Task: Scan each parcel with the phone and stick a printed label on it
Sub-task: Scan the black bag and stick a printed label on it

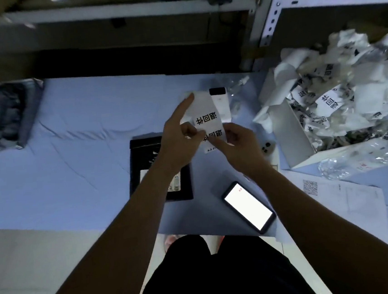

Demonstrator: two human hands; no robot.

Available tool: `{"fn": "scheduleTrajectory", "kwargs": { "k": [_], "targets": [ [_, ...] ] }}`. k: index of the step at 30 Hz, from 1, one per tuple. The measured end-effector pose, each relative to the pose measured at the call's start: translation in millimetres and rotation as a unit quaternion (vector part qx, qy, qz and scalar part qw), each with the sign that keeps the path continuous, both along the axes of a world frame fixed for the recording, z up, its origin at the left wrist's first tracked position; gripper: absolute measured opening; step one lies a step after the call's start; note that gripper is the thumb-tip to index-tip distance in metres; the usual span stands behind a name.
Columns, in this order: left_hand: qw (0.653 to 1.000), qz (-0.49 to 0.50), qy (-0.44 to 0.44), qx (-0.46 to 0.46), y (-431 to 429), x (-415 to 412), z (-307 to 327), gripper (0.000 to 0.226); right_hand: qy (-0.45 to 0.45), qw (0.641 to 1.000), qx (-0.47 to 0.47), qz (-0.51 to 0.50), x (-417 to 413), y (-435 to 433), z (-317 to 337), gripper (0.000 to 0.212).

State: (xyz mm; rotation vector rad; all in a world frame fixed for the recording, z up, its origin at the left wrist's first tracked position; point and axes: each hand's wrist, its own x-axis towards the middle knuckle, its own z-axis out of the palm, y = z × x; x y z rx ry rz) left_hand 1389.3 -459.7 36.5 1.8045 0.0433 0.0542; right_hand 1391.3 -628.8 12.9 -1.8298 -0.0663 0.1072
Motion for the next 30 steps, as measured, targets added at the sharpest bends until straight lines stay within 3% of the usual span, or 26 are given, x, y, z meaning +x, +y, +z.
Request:
{"fn": "scheduleTrajectory", "kwargs": {
  "k": [4,7,15,24,30],
  "targets": [
    [0.977,0.024,-0.119,0.177,33.0,-3.3,12.9,0.052,-0.014,1.0,0.016,0.008,2.5,30.9,16.6,0.018],
    [0.964,0.0,-0.128,0.234,47.3,-8.3,15.7,0.028,-0.049,0.997,-0.046,0.032,0.5,50.7,18.1,0.014],
    [0.991,-0.023,-0.061,0.121,82.2,-16.2,4.3,0.019,-0.07,0.995,-0.073,0.01,-16.5,88.5,28.2,0.01],
    [0.993,-0.049,-0.066,0.085,103.9,-12.7,-5.6,0.015,-0.081,0.992,-0.095,-0.011,-28.1,109.8,32.6,0.013],
    [0.999,-0.008,-0.034,0.039,108.6,-10.4,-11.7,0.013,-0.088,0.987,-0.134,-0.013,-25.4,113.3,34.5,0.015]
  ]
}}
